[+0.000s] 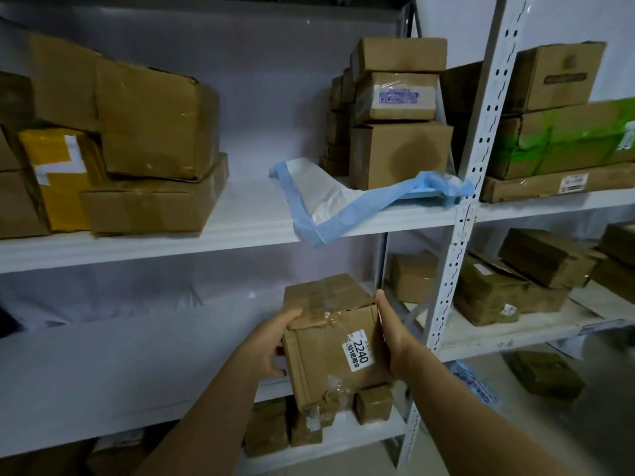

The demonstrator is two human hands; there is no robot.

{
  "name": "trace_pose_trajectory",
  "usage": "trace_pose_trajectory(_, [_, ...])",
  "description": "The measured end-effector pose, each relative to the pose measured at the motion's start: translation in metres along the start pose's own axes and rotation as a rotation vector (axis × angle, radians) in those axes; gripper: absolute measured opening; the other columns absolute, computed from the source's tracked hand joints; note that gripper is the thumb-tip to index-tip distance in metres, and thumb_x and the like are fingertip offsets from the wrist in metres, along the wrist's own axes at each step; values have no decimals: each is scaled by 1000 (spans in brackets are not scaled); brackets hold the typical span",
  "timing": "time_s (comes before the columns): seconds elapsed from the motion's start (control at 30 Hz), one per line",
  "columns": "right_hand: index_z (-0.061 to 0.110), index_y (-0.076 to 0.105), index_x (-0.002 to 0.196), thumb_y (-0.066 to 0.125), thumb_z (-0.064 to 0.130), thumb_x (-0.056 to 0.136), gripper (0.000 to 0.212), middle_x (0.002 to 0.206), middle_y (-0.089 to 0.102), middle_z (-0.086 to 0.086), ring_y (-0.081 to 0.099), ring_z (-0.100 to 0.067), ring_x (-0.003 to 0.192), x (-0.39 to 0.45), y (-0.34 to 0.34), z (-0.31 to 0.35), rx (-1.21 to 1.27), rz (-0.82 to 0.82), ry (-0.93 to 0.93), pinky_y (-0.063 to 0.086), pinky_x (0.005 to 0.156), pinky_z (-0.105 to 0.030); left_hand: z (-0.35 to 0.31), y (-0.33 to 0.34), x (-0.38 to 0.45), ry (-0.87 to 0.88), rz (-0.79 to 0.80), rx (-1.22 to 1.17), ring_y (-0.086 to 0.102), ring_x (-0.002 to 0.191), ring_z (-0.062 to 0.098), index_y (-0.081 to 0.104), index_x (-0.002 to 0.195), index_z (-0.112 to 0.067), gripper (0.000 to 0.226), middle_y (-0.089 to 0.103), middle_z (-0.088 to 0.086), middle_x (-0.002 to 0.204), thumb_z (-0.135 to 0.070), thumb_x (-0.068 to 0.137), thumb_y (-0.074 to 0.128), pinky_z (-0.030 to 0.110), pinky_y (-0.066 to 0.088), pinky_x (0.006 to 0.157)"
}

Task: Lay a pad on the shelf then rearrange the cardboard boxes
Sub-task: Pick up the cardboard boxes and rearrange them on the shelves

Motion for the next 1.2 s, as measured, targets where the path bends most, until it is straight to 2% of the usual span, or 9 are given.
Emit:
trace_pose_trajectory(0.07, [11,67,73,34,70,86,69,55,69,-11,61,-27,71,30,-9,-7,51,-11,17,42,60,-32,3,8,24,-29,3,-17,58,99,29,66,93,-16,32,66,10,95,-47,85,62,47,46,94])
trace_pose_trajectory(0.2, [12,69,83,44,69,82,62,73,70,-14,62,-27,73,82,-25,-12,91,-46,28,44,66,-32,5,32,75,-59,24,-67,60,79,23,65,90,-15,28,67,8,84,-40,93,55,31,42,62])
trace_pose_trajectory(0.3, [8,66,95,47,63,83,60,77,67,-17,62,-27,70,109,-36,-15,116,-117,77,46,68,-31,10,52,112,-87,41,-63,65,79,25,67,103,-9,39,71,11,88,-44,95,51,31,50,63])
trace_pose_trajectory(0.5, [20,50,126,68,79,31,114,114,62,-17,63,-36,98,206,-85,-48,207,-374,69,50,86,-50,20,89,181,-212,48,-37,55,83,24,41,125,-18,55,57,7,107,-61,91,42,38,48,71])
trace_pose_trajectory(0.63, [24,59,117,64,76,43,91,111,65,-16,63,-36,98,213,-93,-32,248,-392,-4,49,89,-51,31,119,224,-281,80,-72,56,108,34,39,134,-28,61,53,10,131,-67,87,43,60,48,88])
trace_pose_trajectory(0.77, [23,58,118,57,73,57,78,111,63,-14,61,-33,100,227,-110,-30,246,-423,-50,49,89,-46,40,144,252,-260,96,-128,62,93,32,43,129,-24,54,60,13,120,-62,91,40,50,55,72])
trace_pose_trajectory(0.93, [23,57,117,51,63,75,58,115,60,-14,57,-35,103,251,-133,-44,222,-463,-58,45,94,-51,67,182,291,-172,78,-79,58,114,35,39,135,-29,68,54,12,134,-69,80,46,55,47,98])
trace_pose_trajectory(1.03, [18,55,121,62,60,66,70,115,60,-11,56,-28,99,260,-145,-52,244,-481,-34,47,77,-37,72,198,299,-175,60,-55,54,120,36,36,138,-28,53,51,13,137,-55,93,41,53,40,106])
trace_pose_trajectory(1.2, [7,67,87,62,21,87,15,86,67,-10,58,-18,73,276,-157,-52,176,-472,-33,40,62,-28,88,213,314,-247,128,-27,45,130,34,30,144,-30,49,44,12,145,-46,98,35,52,35,110])
Point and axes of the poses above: each hand's wrist, its own x-axis towards the middle knuckle, its own y-axis out of the palm, z = x × y, the point moved 4 cm from there along x, towards the middle knuckle
